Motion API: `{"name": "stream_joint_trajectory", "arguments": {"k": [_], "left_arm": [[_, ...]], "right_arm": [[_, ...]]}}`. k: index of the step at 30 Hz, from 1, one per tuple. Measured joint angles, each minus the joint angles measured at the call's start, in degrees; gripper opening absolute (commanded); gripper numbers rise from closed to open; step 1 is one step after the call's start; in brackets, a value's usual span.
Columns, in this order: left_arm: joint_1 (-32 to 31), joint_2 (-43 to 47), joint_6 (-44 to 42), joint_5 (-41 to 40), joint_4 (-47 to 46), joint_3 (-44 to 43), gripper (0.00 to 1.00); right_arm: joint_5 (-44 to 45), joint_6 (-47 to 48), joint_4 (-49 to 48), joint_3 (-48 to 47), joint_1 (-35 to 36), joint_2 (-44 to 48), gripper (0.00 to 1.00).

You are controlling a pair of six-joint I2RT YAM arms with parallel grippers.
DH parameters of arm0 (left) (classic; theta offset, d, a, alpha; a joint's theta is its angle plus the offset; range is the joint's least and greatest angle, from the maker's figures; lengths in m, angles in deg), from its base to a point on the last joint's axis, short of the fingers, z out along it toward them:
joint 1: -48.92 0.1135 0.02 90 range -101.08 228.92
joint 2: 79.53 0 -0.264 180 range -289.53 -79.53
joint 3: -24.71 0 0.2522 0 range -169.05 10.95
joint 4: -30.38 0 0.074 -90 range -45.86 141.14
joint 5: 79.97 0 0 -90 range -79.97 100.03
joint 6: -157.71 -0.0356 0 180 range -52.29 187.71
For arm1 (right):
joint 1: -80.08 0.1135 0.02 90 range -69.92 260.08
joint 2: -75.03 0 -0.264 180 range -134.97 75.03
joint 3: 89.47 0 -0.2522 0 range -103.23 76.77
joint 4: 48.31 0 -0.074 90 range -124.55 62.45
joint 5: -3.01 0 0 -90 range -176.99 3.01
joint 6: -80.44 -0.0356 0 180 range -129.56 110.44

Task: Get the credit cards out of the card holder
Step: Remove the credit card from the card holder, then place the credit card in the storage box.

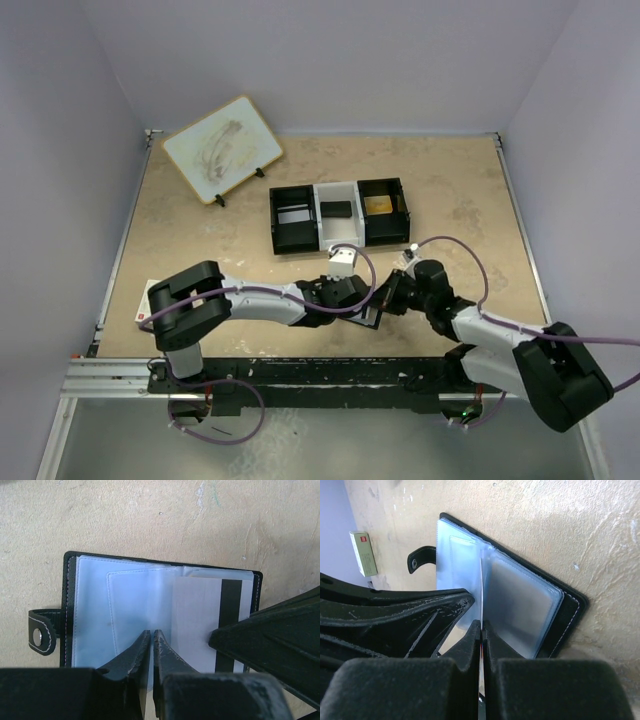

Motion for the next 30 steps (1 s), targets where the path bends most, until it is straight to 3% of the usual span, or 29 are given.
{"name": "stream_joint_trajectory", "arguments": {"k": [11, 16, 20, 23, 30], "left_arm": [[0.4, 6.3, -0.8, -0.1, 5.6, 1.7, 0.13], [1.1, 12.1, -2.9, -1.7, 9.3, 1.5, 0.19], [3.2, 18.1, -5.5, -2.8, 12.6, 1.1, 0.37], [7.8, 23.0, -7.5, -3.5, 16.5, 0.9, 0.5], [23.5, 33.9, -12.3, -4.4, 27.6, -0.6, 0.62]], "right_arm": [[6.1, 3.8, 11.5, -1.0, 0.0, 14.3, 0.0], [7.5, 8.6, 13.1, -4.7, 0.0, 16.5, 0.0], [7.4, 13.6, 12.1, -8.5, 0.1, 16.0, 0.0], [7.2, 17.4, 10.2, -11.5, 0.1, 14.4, 0.0], [7.5, 26.5, 7.7, -18.4, 1.7, 9.4, 0.0]]}}
